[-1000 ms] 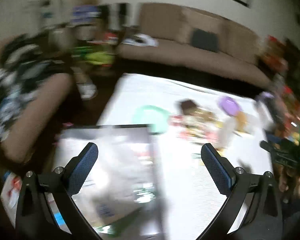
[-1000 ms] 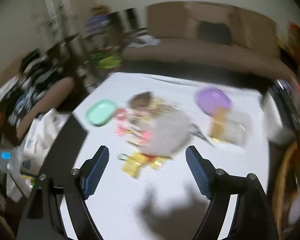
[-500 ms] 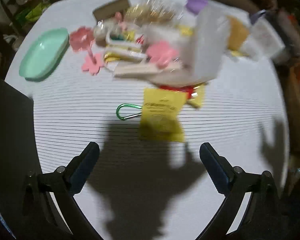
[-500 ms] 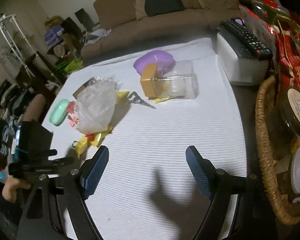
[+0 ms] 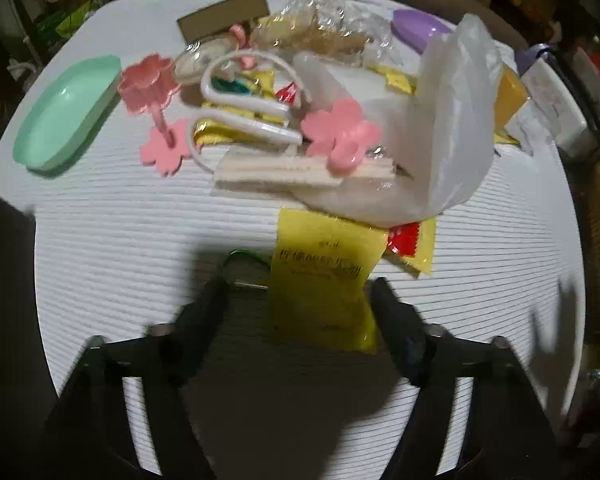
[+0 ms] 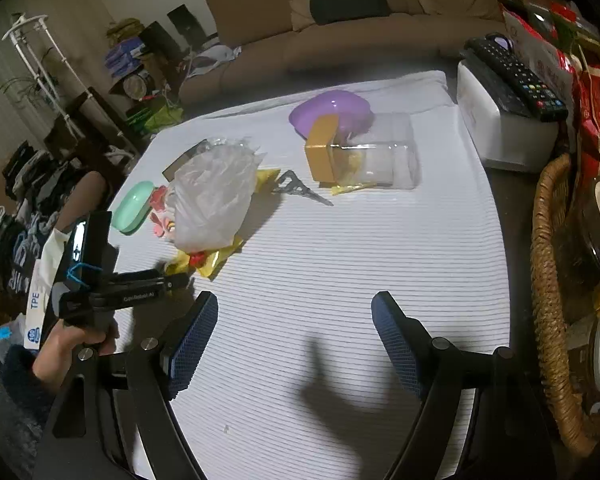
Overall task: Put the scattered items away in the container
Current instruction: 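Move back to the table and grasp the yellow lemon sachet with the left tool, then lift the lemon sachet with the left tool while the right tool grasps a small yellow packet, then carry the sachet with the left tool while the right tool carries the packet to the white box, then open the left tool over the box while the right tool releases the packet into it, then move back to the table and grasp the clear plastic bag with the left tool, then lift the clear plastic bag with the left tool toward the box, then hold the bag in the left tool while the right tool grasps the pink flower clip, then carry the bag with the left tool while the right tool carries the clip to the box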
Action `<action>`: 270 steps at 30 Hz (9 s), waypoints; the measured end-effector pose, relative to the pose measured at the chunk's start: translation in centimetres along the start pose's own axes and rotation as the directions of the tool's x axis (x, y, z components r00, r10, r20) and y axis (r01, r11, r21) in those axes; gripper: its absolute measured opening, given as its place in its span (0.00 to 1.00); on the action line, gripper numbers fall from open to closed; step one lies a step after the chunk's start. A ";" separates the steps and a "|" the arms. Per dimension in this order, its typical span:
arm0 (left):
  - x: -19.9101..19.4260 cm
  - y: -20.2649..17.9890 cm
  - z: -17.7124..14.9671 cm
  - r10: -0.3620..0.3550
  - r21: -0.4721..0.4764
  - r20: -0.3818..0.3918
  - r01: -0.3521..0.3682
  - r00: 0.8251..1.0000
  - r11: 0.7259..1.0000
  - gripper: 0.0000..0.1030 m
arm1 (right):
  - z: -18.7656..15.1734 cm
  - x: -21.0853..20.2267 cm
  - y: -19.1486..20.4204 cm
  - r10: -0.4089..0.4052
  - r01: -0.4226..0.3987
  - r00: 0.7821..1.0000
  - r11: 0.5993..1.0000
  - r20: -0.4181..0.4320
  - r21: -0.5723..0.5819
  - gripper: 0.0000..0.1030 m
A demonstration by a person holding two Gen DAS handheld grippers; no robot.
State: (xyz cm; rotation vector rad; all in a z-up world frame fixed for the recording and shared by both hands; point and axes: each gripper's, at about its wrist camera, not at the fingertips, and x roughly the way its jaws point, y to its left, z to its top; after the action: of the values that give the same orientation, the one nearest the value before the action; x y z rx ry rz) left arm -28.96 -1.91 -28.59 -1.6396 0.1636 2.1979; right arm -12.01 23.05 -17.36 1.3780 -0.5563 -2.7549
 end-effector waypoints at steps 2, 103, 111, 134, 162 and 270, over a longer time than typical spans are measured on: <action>-0.3 -0.1 0.0 -0.014 0.018 -0.011 0.014 1.000 1.000 0.44 | 0.0 0.4 -0.1 0.000 0.001 1.000 1.000 -0.008 0.010 0.80; -25.9 29.8 -18.5 0.279 -0.434 0.223 -0.161 0.934 0.886 0.40 | -3.5 7.1 46.1 0.359 -0.466 0.884 0.732 -0.300 -0.497 0.25; -30.1 28.1 -19.1 0.306 -0.456 0.299 -0.146 0.904 0.878 1.00 | -4.3 7.5 42.8 0.299 -0.398 0.916 0.765 -0.269 -0.505 0.78; -9.8 -6.7 -7.1 0.021 -0.260 0.218 0.037 0.976 0.965 1.00 | -0.3 -3.2 -1.0 -0.093 0.092 0.993 0.996 0.068 0.020 0.84; -29.0 -8.4 -6.8 -0.172 0.016 0.471 0.187 0.865 0.982 0.04 | -0.9 -4.1 -5.7 -0.164 0.160 0.986 0.982 0.035 0.101 0.84; -19.0 -9.3 -3.6 0.068 0.042 0.498 -0.102 0.865 0.994 0.13 | -1.4 -5.2 0.9 -0.061 0.076 0.966 0.996 0.251 -0.050 0.42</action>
State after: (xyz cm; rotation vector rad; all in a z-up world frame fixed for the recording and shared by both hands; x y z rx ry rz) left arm -17.72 0.90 -10.48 -0.9967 0.1623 2.5696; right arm -7.92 22.62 -13.80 1.0650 -0.4347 -2.9966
